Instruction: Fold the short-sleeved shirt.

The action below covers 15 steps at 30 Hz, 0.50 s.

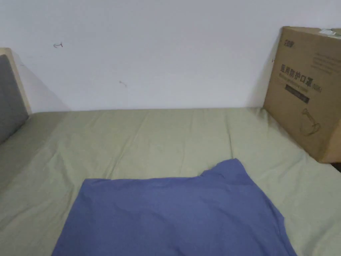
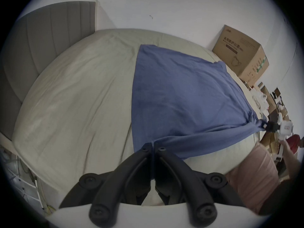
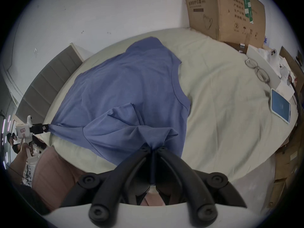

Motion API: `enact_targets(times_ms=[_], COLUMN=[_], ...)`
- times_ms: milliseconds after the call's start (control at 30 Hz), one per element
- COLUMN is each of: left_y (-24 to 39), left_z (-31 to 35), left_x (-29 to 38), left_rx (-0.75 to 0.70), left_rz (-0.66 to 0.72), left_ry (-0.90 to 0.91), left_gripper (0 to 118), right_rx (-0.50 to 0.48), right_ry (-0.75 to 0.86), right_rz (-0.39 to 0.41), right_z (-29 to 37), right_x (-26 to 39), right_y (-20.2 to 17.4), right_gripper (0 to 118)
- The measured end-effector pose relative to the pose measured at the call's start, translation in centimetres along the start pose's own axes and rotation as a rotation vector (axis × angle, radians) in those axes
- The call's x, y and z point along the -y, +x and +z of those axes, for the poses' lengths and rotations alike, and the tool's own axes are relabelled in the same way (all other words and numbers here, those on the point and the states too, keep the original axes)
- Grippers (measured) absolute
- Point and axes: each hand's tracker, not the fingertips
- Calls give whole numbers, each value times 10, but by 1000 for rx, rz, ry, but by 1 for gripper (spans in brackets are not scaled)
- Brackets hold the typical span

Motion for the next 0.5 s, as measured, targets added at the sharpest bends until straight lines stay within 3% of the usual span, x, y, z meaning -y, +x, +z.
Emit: enact_targets(times_ms=[133,233,300,333,367,400,433,467,500], left_y=[-1,4,6,9,9,9,10,10,11], left_z=[4,-1,-5,-6,-5,-4,-1,4,14], left_x=[11,10,4,2,-1,-4,-7,-9,-13], left_rx=[23,24,4,-6,-23,-25,-49,-48,-35], left_rz=[-69,-126,-146,-152,-148,-140,-128,-123,-101], left_ry=[-109,-153,-177,-198,-205,-213,-229,-226,-205], left_gripper=[1,3,16,27,43,75,96,102,100], right_rx=[11,27,48,67,105,141,172,196,185], right_ry=[-166,-253,-287,-309,-316,-329,-338,-336,-313], right_rz=[63,26,-1,2,19,40,53,56,47], right_z=[-5,-15,-22,-24,-26,-25,-21,-16,-6], right_x=[-3,-12,-19,-21,-23,-25,-26,-27,-31], right_y=[5,4,1,-2,-1,-4,-7,-9,-14], right_gripper=[3,3,7,16,38,82,100,101,101])
